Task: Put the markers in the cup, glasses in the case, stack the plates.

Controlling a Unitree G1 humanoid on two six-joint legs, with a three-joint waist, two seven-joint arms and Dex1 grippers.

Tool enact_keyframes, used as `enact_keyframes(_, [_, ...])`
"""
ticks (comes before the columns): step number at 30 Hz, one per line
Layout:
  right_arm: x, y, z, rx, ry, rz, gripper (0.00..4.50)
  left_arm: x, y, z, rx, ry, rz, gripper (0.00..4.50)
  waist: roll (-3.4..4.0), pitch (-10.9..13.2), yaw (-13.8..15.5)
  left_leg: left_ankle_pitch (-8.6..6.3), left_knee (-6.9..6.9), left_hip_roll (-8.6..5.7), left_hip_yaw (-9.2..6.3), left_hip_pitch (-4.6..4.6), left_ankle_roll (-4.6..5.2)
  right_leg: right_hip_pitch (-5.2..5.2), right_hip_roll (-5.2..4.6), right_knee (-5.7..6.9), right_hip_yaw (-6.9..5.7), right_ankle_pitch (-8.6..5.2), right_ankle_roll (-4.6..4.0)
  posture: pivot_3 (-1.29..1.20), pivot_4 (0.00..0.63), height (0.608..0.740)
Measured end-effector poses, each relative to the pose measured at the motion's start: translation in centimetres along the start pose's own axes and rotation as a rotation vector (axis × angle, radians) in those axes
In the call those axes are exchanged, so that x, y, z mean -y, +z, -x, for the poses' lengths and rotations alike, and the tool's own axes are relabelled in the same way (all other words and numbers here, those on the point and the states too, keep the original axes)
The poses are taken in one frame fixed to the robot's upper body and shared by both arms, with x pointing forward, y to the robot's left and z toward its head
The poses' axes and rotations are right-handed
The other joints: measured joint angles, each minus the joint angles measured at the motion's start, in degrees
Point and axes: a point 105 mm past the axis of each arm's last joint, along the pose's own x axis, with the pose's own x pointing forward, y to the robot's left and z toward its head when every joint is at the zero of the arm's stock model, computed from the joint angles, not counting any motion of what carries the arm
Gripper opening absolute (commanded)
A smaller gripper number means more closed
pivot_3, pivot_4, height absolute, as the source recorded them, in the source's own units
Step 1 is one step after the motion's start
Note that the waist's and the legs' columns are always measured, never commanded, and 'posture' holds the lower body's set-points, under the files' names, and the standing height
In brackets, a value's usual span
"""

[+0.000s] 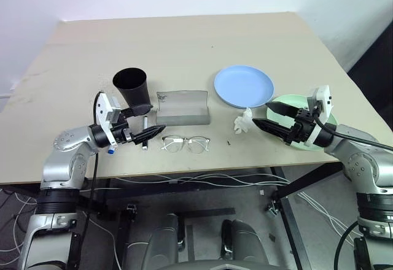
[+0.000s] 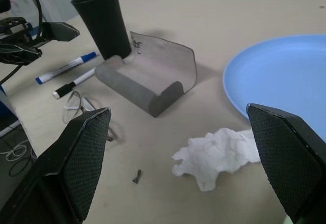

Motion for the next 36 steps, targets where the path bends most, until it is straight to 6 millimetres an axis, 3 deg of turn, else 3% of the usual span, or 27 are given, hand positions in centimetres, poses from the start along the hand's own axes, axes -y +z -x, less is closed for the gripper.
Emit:
enact_keyframes(10, [1.6, 0.5, 0.9, -0.006, -0.097, 0.015, 4.50, -0.1, -0.9, 0.0, -0.025, -0.002, 0.024, 4.49, 0.00, 0.00, 0.05, 0.00, 0.01, 0.00, 0.02, 0.00, 0.01, -0.02, 0.00, -0.02, 0.00, 0.00, 0.00, 0.00, 0.150, 0.739])
enact_keyframes(14, [3.8, 0.9, 2.6, -0.017, -0.241, 0.014, 4.50, -0.1, -2.0, -0.6, -0.038, -0.021, 0.057, 4.49, 0.00, 0.00, 0.15, -0.01, 0.03, -0.01, 0.03, 0.00, 0.01, -0.03, -0.02, -0.02, -0.01, 0.01, 0.01, 0.00, 0.150, 0.739])
enact_keyframes(18, [5.9, 1.1, 4.9, -0.076, -0.397, 0.014, 4.50, -0.4, -1.7, -1.7, -0.005, -0.047, 0.048, 4.49, -0.02, 0.01, 0.03, -0.01, 0.04, -0.02, 0.03, -0.02, 0.02, 0.09, -0.02, -0.02, 0.00, 0.02, 0.02, 0.00, 0.150, 0.739])
enact_keyframes(26, [7.4, 0.7, 8.0, -0.158, -0.532, -0.108, 4.50, -0.1, -2.7, -2.8, -0.024, -0.092, 0.066, 4.49, -0.03, 0.00, -0.02, 0.00, 0.10, -0.01, 0.07, -0.03, 0.06, 0.09, 0.01, 0.05, 0.04, 0.03, 0.03, 0.00, 0.150, 0.739])
enact_keyframes(31, [9.1, -0.8, 9.5, -0.198, -0.626, -0.196, 4.50, -0.2, -2.3, -3.0, -0.019, -0.101, 0.047, 4.49, -0.03, 0.00, -0.06, -0.02, 0.13, -0.01, 0.04, -0.02, 0.07, 0.10, -0.02, 0.02, 0.05, 0.04, 0.11, 0.00, 0.150, 0.739])
enact_keyframes(36, [12.6, -1.9, 11.7, -0.216, -0.824, -0.267, 4.50, 0.0, -1.9, -3.2, -0.011, -0.106, 0.033, 4.49, -0.03, 0.00, -0.14, -0.01, 0.11, -0.02, 0.08, -0.03, 0.07, 0.08, -0.01, 0.01, 0.06, 0.08, 0.07, 0.00, 0.150, 0.739])
